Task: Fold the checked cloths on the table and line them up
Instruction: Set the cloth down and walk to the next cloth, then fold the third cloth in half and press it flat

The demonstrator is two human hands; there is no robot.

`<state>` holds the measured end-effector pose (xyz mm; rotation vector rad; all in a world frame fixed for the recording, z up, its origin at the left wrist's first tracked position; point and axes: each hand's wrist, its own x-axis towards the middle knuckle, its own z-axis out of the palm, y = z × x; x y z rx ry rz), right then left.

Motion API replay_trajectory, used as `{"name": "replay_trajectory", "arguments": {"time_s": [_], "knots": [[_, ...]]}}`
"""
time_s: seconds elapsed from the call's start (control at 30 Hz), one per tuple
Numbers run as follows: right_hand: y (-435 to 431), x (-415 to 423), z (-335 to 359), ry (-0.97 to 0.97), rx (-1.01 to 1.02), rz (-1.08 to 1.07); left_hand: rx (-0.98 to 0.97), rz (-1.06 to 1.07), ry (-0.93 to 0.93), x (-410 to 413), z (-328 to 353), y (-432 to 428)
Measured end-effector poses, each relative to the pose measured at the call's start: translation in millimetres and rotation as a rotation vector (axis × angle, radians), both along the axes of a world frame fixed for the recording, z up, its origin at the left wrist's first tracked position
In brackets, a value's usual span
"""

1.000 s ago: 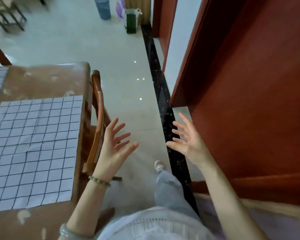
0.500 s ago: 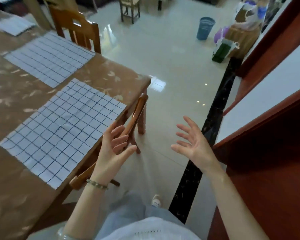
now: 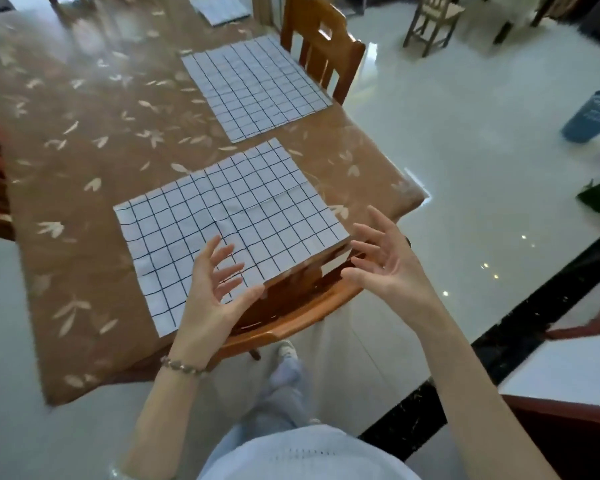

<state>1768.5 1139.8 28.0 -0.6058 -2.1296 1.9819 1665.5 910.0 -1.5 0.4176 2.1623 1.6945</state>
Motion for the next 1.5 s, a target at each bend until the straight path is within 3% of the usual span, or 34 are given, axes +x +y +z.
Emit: {"name": "replay_trajectory", "arguments": {"time_s": [0.63, 1.03, 1.13, 1.27, 1.5], "knots": [[11.1, -172.3, -13.8, -0.167, 0.078, 0.404, -0.040, 0.313, -0.148, -97.1, -21.6, -20.1], [19.4, -260.3, -66.6, -0.277, 0.154, 0.727, -0.332, 0.447, -0.243, -148.0, -79.9, -42.1], [9.7, -283.3, -99.4, -0.301, 0.305, 0.771, -0.536, 0.564, -0.291, -163.1, -106.4, -45.7], [-6.2, -310.5, -145.0, -0.183, 0.801, 0.921, -0.732, 0.741, -0.330, -180.3, -135.7, -55.8], [-15.2, -322.7, -188.6, -0.141, 1.063, 1.114, -0.919, 0.903, -0.371, -197.0, -156.9, -58.7]]}}
